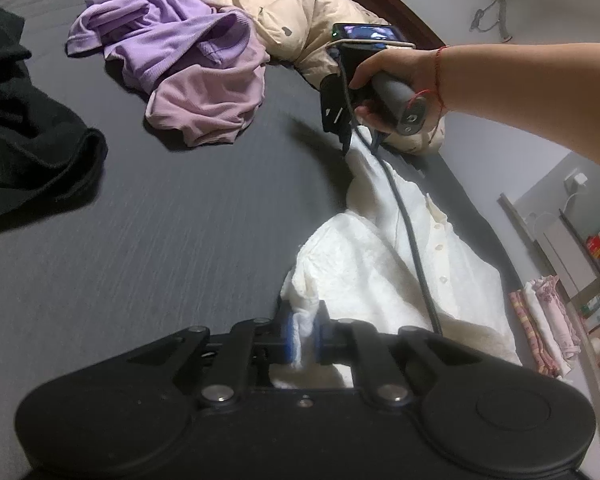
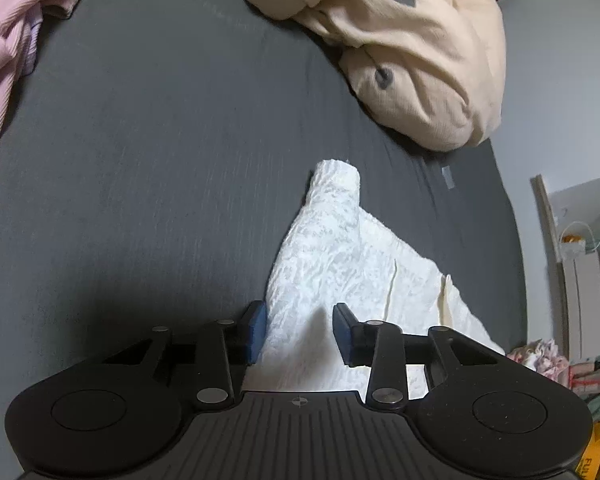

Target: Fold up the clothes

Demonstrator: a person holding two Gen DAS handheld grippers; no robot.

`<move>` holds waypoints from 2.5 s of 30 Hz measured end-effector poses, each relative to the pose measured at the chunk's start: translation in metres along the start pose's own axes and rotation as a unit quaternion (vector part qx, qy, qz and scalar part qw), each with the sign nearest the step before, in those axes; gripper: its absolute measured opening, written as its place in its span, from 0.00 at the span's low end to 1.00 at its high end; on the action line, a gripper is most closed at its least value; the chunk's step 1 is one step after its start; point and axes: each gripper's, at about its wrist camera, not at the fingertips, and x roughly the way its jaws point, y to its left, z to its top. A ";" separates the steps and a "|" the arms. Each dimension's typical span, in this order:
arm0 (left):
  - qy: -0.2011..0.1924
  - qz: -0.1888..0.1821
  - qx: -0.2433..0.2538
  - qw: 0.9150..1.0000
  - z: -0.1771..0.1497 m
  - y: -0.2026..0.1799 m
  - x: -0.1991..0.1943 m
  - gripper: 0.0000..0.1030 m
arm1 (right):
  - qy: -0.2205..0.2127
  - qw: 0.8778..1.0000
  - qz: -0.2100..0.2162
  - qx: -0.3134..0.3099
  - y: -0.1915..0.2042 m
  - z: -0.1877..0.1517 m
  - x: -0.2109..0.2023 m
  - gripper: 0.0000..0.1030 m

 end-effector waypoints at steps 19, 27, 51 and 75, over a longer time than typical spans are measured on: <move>-0.077 -0.089 0.109 0.987 -0.014 -0.069 -0.039 0.08 | -0.004 0.975 0.121 0.185 -0.201 -0.047 -0.012 0.02; -0.064 -0.145 0.172 0.972 -0.052 -0.154 -0.036 0.08 | -0.012 0.961 0.145 0.237 -0.299 -0.102 0.001 0.02; 0.059 -0.082 0.311 0.945 -0.185 -0.290 0.044 0.08 | 0.030 0.873 0.225 0.432 -0.454 -0.280 0.160 0.03; 0.075 -0.088 0.297 0.948 -0.181 -0.284 0.044 0.08 | -0.028 0.858 0.293 0.421 -0.476 -0.288 0.182 0.05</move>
